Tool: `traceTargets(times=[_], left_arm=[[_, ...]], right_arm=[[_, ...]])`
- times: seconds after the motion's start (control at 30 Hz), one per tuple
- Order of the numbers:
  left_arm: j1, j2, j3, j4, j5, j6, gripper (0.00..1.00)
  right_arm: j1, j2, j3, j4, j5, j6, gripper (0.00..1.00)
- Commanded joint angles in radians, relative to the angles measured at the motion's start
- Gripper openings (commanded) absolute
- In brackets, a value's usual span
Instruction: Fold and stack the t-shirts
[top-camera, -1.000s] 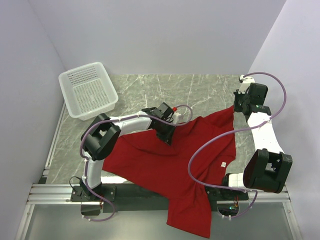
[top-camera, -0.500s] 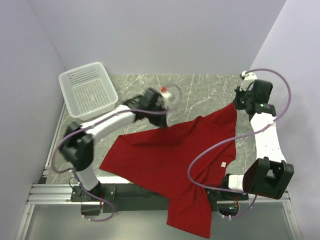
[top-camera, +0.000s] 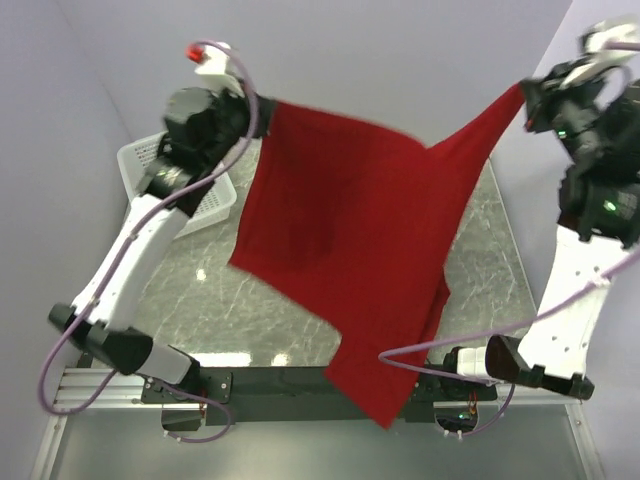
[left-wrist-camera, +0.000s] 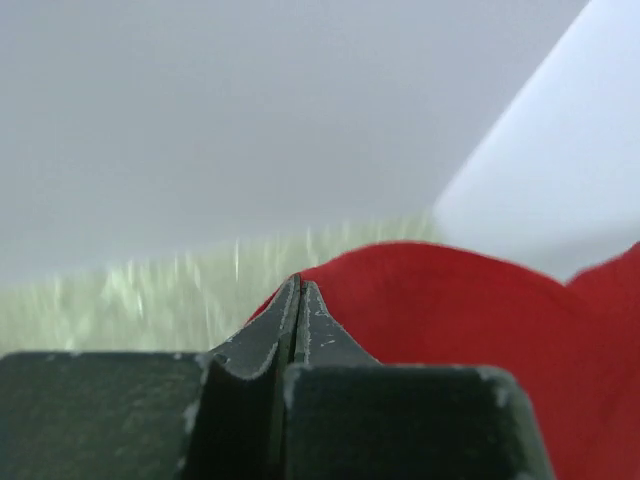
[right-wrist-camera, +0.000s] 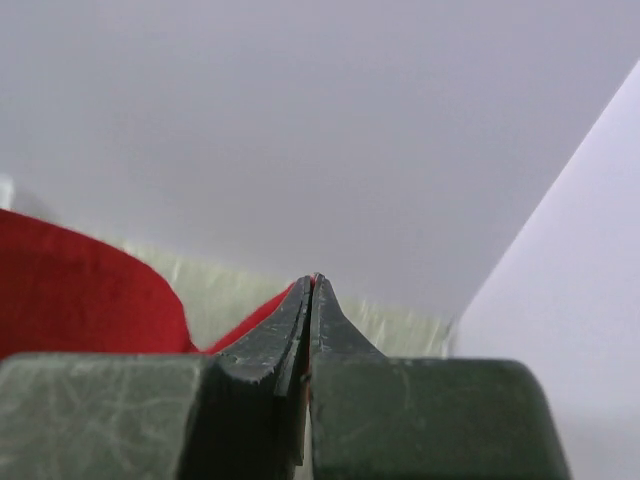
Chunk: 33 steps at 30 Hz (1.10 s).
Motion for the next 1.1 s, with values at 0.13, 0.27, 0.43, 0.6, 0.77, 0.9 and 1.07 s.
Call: traceTargets(times=[0.13, 0.27, 0.43, 0.6, 0.77, 0.9, 1.07], left_arm=[[-0.003, -0.241, 0.115, 0.228, -0.165, 0.049, 0.01], [-0.003, -0.330, 0.135, 0.280, -0.176, 0.046, 0.01], [-0.003, -0.384, 0.170, 0.335, -0.148, 0.026, 0.01], [-0.004, -0.402, 0.221, 0.335, -0.134, 0.016, 0.01], [-0.004, -0.399, 0.197, 0.329, -0.157, 0.013, 0.01], [-0.003, -0.396, 0.132, 0.340, -0.222, 0.034, 0.01], [-0.004, -0.353, -0.010, 0.331, -0.340, 0.052, 0.01]], right_arm=[[-0.046, -0.029, 0.312, 0.076, 0.027, 0.151, 0.00], [-0.072, -0.071, 0.389, 0.149, 0.096, 0.195, 0.00], [-0.080, -0.103, 0.490, 0.233, 0.212, 0.194, 0.00], [-0.080, -0.112, 0.527, 0.299, 0.332, 0.162, 0.00], [-0.080, -0.111, 0.517, 0.314, 0.369, 0.120, 0.00], [-0.080, -0.100, 0.450, 0.310, 0.348, 0.120, 0.00], [-0.080, -0.082, 0.249, 0.285, 0.236, 0.108, 0.00]])
